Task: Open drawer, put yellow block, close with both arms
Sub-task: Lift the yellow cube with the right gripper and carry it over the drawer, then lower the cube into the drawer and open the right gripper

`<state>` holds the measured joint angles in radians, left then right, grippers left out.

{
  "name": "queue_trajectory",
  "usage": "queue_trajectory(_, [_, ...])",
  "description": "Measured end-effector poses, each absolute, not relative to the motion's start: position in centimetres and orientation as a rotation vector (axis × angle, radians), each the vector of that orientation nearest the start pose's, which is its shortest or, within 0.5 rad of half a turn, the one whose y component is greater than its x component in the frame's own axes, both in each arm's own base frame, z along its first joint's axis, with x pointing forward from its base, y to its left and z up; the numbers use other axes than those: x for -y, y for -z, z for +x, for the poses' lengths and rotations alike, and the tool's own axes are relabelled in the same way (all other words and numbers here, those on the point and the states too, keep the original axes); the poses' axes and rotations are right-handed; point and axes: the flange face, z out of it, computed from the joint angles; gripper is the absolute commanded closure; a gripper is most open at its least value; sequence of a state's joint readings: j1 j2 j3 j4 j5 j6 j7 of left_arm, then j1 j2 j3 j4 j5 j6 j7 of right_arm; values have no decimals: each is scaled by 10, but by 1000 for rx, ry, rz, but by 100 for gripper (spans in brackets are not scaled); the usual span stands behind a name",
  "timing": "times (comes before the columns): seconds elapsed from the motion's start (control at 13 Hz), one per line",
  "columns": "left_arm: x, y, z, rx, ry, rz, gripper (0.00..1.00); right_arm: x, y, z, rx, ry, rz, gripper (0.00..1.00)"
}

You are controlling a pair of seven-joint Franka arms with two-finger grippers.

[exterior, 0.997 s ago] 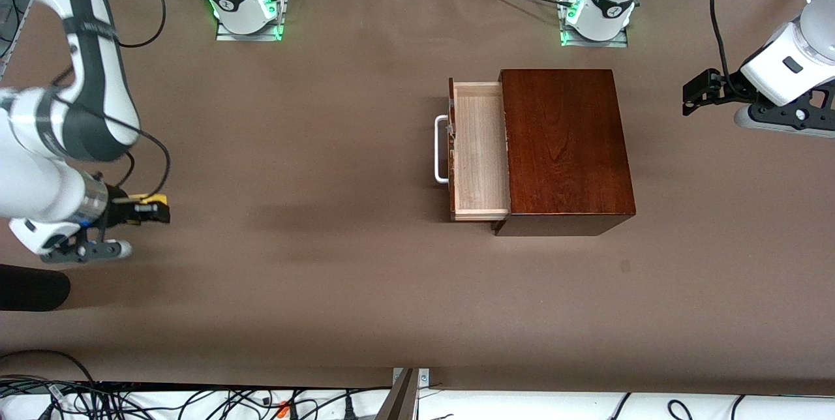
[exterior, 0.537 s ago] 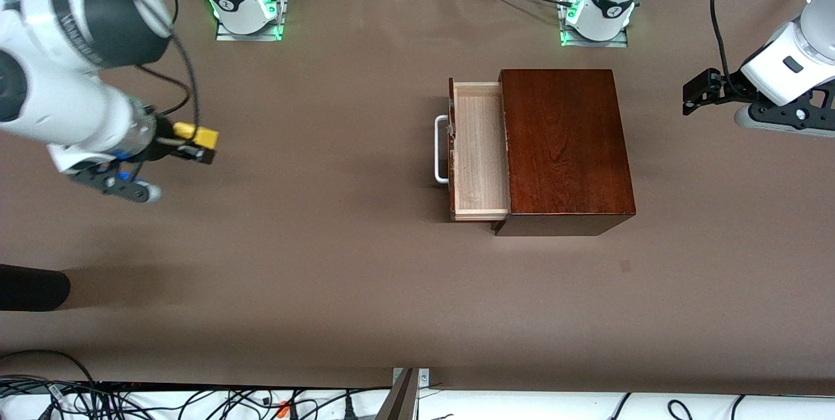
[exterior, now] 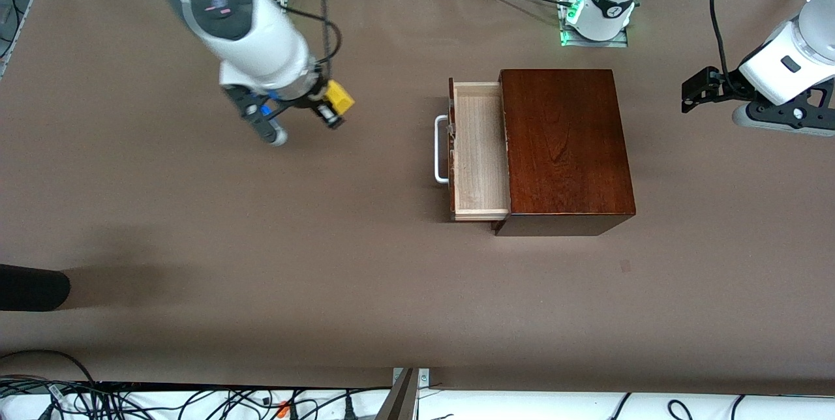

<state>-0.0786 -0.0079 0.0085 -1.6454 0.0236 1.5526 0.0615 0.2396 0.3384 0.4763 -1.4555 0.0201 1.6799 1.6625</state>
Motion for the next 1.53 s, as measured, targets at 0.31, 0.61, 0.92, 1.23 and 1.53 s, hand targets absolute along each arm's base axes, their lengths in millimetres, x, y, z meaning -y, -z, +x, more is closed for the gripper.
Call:
queue_trajectory(0.31, [37,-593,546,-209,-130,-3108,0,-493,-467,460,-1749,-314,-2557,100])
queue_trajectory(0.61, [39,-593,546,-215,-130,-3107,0,-552,-439,427,-1980,-283,-2394,100])
queue_trajectory(0.92, [41,-593,546,-220,-130,-3107,0,-584,-405,422,-2133,-277,-2303,100])
queue_trajectory(1.23, [42,-593,546,-223,-130,-3107,0,-616,-363,414,-2232,-215,-2245,100])
queue_trajectory(1.53, [42,-593,546,-225,-130,-3106,0,-633,-330,407,-2272,-189,-2237,99])
